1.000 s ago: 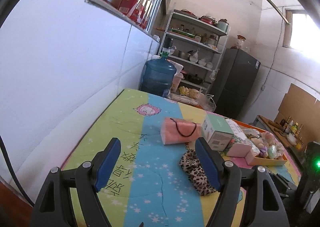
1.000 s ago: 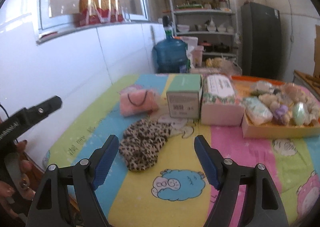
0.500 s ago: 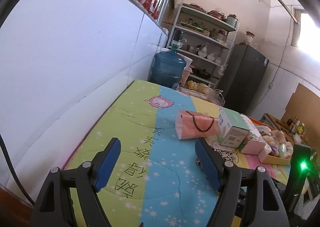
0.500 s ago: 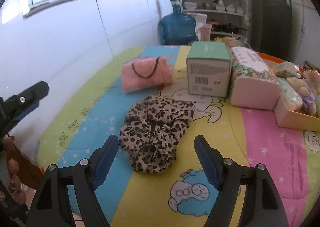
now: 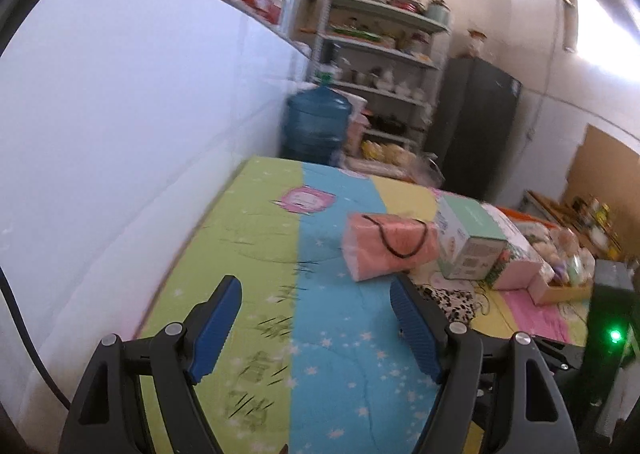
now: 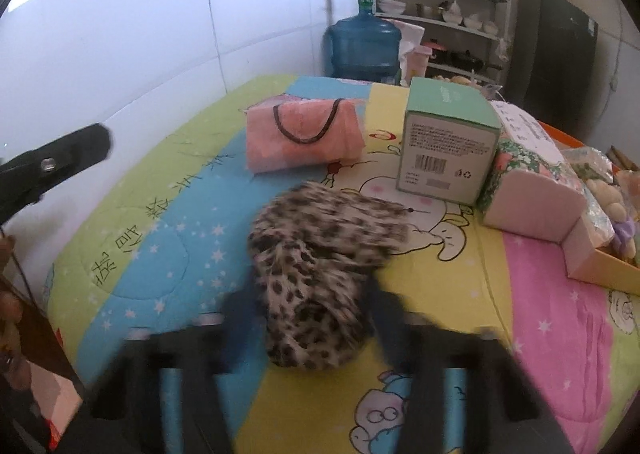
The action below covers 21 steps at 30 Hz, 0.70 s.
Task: Organize soft objects
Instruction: 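Grasp the pink pouch with the left gripper while the right grasps the leopard scrunchie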
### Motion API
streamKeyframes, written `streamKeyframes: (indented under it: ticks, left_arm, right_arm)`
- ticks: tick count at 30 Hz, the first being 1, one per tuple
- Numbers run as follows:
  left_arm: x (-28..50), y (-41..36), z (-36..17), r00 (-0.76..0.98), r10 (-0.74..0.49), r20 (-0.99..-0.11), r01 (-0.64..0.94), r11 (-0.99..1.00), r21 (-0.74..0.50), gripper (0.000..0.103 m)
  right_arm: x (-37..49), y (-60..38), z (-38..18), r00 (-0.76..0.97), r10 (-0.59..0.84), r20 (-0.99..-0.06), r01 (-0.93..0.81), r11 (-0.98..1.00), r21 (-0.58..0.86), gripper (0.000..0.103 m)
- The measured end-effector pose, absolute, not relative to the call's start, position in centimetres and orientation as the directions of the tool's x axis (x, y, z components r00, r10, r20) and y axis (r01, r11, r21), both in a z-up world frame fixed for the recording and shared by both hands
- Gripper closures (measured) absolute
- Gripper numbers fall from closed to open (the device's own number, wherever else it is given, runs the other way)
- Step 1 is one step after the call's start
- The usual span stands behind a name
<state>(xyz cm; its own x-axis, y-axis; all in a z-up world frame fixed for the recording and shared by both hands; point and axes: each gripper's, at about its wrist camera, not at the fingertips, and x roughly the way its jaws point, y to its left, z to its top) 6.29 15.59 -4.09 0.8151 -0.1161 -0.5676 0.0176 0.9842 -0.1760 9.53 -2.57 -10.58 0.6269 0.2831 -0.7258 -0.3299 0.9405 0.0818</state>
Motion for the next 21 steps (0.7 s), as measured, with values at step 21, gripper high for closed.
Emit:
streamKeyframes:
  ticks: [21]
  left_arm:
    - [19.1, 12.9, -7.6, 0.59, -0.439, -0.677, 0.281, 0.898, -0.338, 0.028]
  right_arm:
    - [9.1, -8.2, -8.6, 0.614, 0.426, -0.665, -0.365, 0.9, 0.24, 0.08]
